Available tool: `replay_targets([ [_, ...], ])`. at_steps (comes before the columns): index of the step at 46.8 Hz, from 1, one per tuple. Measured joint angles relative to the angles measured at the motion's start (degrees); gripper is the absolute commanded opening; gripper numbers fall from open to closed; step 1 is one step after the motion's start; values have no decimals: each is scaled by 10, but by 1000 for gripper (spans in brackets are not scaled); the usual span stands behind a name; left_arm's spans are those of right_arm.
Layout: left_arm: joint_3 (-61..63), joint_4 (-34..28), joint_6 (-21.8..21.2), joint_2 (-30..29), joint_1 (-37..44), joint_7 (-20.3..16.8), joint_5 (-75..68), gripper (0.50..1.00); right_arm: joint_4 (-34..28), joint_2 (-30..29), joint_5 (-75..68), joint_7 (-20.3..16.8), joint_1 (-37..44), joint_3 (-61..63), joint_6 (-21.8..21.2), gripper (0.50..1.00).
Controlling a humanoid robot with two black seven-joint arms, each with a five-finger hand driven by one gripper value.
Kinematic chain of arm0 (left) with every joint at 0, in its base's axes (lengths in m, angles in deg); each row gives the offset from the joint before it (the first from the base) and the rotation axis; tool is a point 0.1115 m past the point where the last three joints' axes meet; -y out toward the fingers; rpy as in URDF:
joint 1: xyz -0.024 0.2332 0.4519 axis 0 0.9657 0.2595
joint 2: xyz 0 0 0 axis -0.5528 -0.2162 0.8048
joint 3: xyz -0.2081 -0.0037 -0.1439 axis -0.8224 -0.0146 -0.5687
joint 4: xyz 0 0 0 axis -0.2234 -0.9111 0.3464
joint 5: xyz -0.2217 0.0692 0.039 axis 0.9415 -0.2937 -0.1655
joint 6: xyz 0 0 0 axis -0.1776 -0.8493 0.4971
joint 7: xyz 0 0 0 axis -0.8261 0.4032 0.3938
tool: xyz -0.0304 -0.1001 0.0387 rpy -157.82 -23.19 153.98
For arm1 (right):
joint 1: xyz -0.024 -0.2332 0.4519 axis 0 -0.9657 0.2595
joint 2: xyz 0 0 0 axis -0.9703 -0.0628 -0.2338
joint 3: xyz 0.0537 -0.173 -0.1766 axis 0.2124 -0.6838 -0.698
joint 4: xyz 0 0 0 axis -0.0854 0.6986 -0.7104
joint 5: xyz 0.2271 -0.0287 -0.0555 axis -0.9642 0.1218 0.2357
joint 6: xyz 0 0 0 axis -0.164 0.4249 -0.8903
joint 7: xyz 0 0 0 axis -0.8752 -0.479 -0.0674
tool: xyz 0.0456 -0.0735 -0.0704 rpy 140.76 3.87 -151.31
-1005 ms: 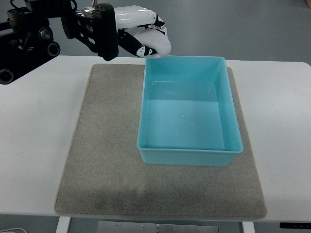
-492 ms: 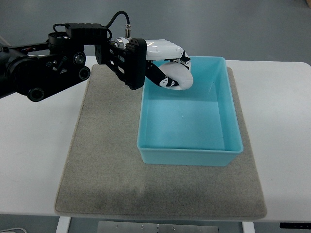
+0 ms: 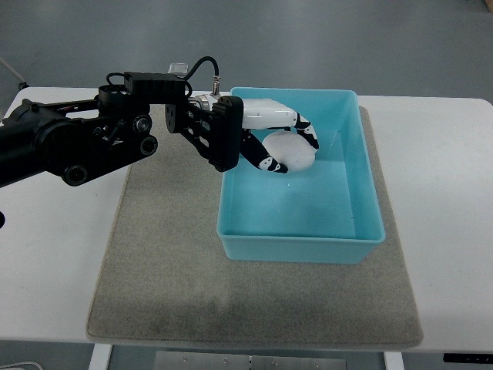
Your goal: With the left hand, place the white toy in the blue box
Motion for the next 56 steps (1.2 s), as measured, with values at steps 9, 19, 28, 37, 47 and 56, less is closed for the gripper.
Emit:
replay_targets([
  [9, -2, -20, 0, 0, 7, 1, 13, 994, 0, 0, 0, 0, 0, 0, 0, 936],
  [19, -4, -24, 1, 2, 10, 2, 34, 994, 0, 0, 0, 0, 0, 0, 0, 936],
  [28, -7, -44, 29, -3, 0, 18, 190, 994, 0, 0, 0, 0, 0, 0, 0, 936],
  [37, -9, -96, 34, -4, -10, 38, 380, 994, 0, 0, 0, 0, 0, 0, 0, 936],
  [47, -9, -151, 56, -5, -11, 42, 539, 996, 0, 0, 0, 0, 0, 0, 0, 936],
  [56, -11, -206, 103, -14, -10, 78, 686, 996, 0, 0, 0, 0, 0, 0, 0, 936],
])
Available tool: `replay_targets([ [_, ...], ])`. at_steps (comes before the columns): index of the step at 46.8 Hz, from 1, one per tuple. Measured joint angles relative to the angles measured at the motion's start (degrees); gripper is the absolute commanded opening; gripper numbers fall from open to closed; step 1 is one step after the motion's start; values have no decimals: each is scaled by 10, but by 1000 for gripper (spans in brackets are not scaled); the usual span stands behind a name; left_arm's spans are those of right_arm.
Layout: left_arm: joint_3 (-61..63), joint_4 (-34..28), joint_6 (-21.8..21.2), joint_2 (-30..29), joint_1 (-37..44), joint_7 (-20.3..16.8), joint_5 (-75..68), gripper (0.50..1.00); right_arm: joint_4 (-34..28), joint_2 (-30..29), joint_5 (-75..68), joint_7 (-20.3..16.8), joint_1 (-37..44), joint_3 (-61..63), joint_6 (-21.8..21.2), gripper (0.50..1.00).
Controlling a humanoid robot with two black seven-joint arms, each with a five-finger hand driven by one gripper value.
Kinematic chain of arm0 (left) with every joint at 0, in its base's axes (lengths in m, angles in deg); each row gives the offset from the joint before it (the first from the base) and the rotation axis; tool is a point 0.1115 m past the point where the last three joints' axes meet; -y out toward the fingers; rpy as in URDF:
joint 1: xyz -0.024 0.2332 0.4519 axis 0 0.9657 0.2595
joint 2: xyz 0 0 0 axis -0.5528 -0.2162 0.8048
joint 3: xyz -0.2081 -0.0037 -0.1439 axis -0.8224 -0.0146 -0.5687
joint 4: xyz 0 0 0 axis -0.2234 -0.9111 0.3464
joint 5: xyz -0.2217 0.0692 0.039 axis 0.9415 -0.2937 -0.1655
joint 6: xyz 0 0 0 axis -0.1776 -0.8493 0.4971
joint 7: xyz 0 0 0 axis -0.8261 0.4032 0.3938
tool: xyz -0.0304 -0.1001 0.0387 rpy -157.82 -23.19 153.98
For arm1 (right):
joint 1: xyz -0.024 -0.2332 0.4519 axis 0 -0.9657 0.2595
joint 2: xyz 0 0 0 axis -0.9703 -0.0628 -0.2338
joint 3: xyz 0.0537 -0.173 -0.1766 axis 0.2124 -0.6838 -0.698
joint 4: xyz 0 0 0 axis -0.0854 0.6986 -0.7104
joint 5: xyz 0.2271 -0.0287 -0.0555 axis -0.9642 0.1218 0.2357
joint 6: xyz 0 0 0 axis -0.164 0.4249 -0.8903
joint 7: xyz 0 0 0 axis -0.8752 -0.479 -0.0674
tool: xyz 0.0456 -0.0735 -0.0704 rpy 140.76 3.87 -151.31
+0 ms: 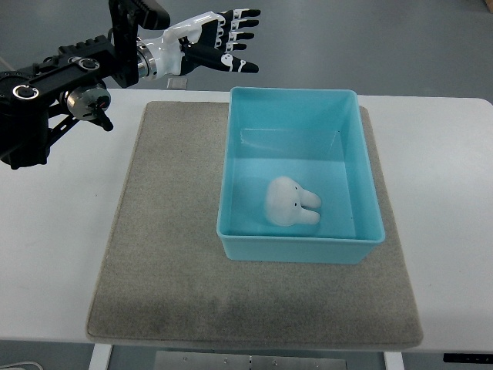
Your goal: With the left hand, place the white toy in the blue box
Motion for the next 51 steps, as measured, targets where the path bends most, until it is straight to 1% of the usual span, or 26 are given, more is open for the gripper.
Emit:
replay_targets([
  [6, 0, -37, 40, 0, 6, 22, 63, 996, 0, 0, 0, 0, 0, 0, 0, 936],
  [11, 0, -51, 56, -1, 10, 26, 100, 996, 0, 0, 0, 0, 0, 0, 0, 936],
  [18, -2, -53, 64, -5, 36, 25, 198, 996, 0, 0, 0, 0, 0, 0, 0, 936],
  [27, -9, -52, 119, -18, 71, 30, 301, 996, 0, 0, 0, 0, 0, 0, 0, 936],
  [31, -23, -53, 123, -22, 82, 44, 316, 996, 0, 0, 0, 0, 0, 0, 0, 936],
  [41, -35, -53, 120, -29, 106, 95, 376, 996, 0, 0, 0, 0, 0, 0, 0, 936],
  [51, -50, -53, 117, -42, 121, 114, 402, 996, 0, 0, 0, 0, 0, 0, 0, 936],
])
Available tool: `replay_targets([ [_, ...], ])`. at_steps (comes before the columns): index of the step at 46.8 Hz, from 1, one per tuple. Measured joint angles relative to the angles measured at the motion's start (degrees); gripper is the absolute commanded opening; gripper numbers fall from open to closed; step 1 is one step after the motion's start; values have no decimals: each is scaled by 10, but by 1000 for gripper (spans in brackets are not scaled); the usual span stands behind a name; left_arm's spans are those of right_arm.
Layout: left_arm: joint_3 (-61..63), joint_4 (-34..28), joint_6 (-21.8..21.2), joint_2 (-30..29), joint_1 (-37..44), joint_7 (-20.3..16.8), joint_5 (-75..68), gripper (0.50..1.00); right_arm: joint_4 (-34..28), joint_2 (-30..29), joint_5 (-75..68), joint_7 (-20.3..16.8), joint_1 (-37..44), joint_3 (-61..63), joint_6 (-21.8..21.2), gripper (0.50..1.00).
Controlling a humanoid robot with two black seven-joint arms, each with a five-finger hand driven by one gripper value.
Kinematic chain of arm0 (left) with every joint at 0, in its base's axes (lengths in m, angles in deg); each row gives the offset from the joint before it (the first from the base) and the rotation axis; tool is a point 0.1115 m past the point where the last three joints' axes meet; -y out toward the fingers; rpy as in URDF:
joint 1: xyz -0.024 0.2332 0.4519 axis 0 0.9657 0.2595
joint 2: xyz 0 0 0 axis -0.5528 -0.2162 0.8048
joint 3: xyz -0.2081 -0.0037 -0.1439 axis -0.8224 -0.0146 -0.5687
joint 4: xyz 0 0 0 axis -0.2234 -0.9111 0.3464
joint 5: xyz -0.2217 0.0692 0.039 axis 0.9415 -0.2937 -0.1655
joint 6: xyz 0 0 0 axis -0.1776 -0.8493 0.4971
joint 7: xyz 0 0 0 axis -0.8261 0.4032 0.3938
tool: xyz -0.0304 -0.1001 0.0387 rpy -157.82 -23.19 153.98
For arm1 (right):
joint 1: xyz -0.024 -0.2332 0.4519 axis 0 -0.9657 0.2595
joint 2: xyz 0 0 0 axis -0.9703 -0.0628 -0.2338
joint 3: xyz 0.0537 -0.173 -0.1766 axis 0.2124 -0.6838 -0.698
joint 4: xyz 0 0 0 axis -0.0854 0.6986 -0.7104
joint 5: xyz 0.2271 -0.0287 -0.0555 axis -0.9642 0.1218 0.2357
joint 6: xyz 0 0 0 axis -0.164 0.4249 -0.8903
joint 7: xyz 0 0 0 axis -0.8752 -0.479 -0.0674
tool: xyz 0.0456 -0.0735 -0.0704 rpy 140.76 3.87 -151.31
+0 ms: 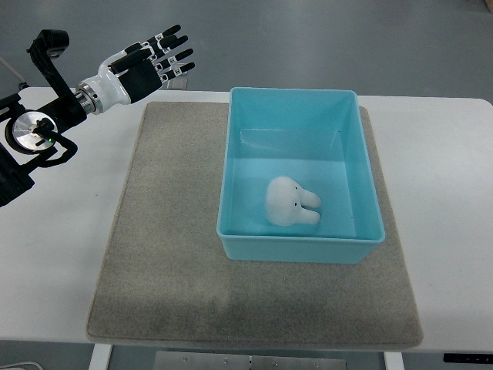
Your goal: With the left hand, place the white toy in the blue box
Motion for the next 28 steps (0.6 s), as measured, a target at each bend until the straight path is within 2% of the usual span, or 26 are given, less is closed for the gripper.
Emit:
replay_targets([
  [8, -20, 2, 0, -17, 15, 27, 18, 996, 0, 0, 0, 0, 0, 0, 0, 936],
  [28, -35, 0, 0, -37, 20, 44, 23, 996, 0, 0, 0, 0, 0, 0, 0, 936],
])
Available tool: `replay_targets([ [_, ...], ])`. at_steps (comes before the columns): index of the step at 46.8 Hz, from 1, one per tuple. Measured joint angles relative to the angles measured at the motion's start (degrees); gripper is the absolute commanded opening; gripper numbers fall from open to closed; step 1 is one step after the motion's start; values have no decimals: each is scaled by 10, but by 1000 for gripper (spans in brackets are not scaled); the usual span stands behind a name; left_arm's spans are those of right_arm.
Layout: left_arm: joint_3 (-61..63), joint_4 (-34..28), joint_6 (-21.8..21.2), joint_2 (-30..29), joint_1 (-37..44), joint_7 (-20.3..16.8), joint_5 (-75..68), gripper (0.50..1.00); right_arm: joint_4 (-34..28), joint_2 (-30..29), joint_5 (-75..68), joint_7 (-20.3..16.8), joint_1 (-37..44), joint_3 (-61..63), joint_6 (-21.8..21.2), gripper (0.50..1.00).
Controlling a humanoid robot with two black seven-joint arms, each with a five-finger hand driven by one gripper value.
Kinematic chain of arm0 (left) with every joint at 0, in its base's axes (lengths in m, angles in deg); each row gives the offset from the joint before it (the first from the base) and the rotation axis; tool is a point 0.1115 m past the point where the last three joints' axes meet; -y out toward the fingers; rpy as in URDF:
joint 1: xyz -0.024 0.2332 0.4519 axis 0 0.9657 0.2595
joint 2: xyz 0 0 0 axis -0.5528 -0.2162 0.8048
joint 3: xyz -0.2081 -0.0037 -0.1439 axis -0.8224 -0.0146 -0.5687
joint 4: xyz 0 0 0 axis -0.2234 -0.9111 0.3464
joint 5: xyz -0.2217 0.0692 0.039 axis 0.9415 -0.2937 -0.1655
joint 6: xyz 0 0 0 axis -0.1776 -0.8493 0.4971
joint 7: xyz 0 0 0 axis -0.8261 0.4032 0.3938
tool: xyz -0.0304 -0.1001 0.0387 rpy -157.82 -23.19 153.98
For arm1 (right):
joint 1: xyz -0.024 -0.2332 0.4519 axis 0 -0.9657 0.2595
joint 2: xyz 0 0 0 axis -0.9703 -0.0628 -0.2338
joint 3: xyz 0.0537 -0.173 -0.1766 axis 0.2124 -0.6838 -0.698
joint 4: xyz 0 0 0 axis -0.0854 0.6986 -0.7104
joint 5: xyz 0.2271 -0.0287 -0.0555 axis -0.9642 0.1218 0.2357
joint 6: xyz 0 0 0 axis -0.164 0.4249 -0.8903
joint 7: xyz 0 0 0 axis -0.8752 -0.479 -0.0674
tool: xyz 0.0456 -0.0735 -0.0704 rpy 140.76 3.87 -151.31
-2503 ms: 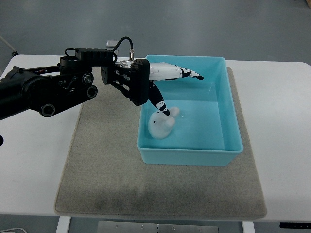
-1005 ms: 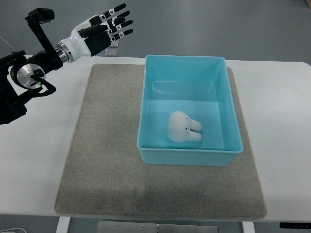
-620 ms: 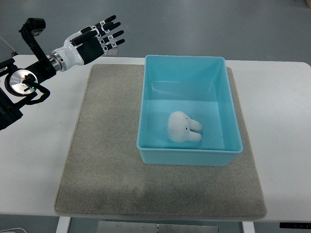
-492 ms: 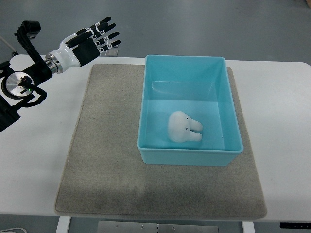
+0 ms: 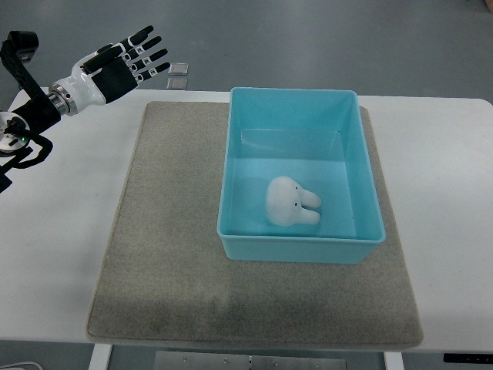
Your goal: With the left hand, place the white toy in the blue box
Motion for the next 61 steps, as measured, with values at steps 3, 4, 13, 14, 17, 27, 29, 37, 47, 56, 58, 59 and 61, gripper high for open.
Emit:
replay_targets([
  [3, -1, 0, 0, 0, 0, 0, 0, 996, 0, 0, 0, 0, 0, 0, 0, 936],
  [4, -1, 0, 0, 0, 0, 0, 0, 996, 0, 0, 0, 0, 0, 0, 0, 936],
  [13, -2, 0, 4, -5, 5, -2, -5, 996, 0, 0, 0, 0, 0, 0, 0, 936],
  [14, -2, 0, 4, -5, 6, -2, -6, 996, 0, 0, 0, 0, 0, 0, 0, 936],
  [17, -9, 1, 4, -5, 7, -2, -8, 996, 0, 0, 0, 0, 0, 0, 0, 936],
  [27, -30, 7, 4, -13, 14, -2, -8, 996, 0, 0, 0, 0, 0, 0, 0, 936],
  [29, -41, 7, 4, -14, 15, -2, -8, 996, 0, 0, 0, 0, 0, 0, 0, 936],
  [37, -55, 12, 2, -21, 25, -2, -9, 996, 0, 0, 0, 0, 0, 0, 0, 936],
  [47, -55, 29, -1, -22, 32, -2, -9, 996, 0, 0, 0, 0, 0, 0, 0, 936],
  [56, -57, 29, -1, -23, 34, -3, -9, 996, -1, 0, 0, 0, 0, 0, -1, 936],
  [58, -57, 29, -1, -23, 34, -3, -9, 996, -2, 0, 0, 0, 0, 0, -1, 936],
  [59, -57, 29, -1, -23, 34, -3, -9, 996, -3, 0, 0, 0, 0, 1, -1, 936],
  [61, -57, 29, -1, -23, 34, -3, -9, 996, -5, 0, 0, 1, 0, 1, -1, 936],
])
